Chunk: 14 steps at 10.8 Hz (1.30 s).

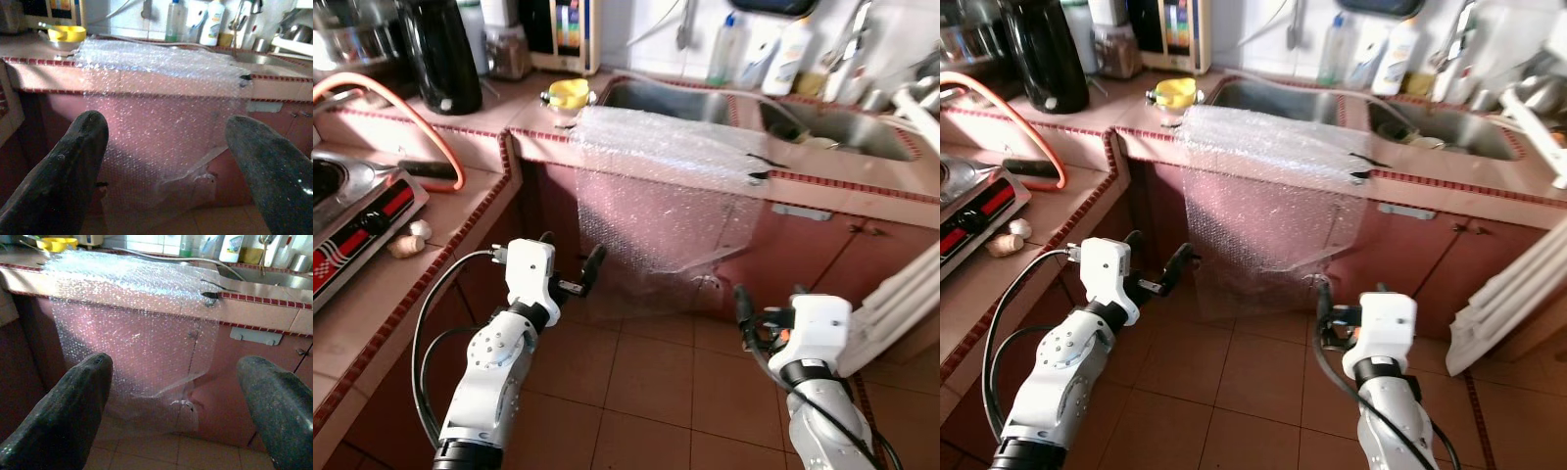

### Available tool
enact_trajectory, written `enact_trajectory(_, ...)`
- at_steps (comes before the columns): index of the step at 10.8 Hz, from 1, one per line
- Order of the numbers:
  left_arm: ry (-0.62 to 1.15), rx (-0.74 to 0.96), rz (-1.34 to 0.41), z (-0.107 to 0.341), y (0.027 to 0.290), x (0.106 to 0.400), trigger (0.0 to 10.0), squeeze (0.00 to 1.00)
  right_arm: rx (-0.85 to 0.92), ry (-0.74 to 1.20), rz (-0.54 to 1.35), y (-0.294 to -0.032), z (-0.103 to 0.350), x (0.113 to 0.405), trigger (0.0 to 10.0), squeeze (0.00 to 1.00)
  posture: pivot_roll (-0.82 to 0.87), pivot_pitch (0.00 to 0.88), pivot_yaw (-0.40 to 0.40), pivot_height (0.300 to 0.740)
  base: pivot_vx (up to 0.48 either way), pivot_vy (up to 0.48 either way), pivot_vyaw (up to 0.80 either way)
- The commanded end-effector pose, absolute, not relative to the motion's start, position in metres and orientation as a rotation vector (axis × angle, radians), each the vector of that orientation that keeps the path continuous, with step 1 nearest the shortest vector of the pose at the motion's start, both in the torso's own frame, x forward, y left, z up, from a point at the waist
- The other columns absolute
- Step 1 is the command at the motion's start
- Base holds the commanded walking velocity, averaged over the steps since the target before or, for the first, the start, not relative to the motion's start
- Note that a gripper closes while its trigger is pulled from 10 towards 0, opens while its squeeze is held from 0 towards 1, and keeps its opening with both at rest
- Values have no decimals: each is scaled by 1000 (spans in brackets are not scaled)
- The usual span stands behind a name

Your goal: Kitchen organization

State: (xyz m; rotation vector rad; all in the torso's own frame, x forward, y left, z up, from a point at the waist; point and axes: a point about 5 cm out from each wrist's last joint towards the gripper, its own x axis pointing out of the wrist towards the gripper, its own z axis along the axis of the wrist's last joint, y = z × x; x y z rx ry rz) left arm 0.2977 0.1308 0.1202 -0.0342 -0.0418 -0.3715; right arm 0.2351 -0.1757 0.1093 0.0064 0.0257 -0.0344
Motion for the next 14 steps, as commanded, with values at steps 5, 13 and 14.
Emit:
enact_trajectory(5,-41,-36,-391,121,126,297,10000,0,-71,28,-12,-172,108,241,10000,0,83,0,-75,740,294,0,0)
enact_trajectory(13,-37,-39,-405,119,122,296,10000,0,-51,-9,14,-174,108,237,10000,0,76,0,-73,740,356,0,0)
enact_trajectory(14,-36,-37,-406,119,123,296,10000,0,3,-3,22,-173,106,236,10000,0,74,0,-70,740,364,0,0)
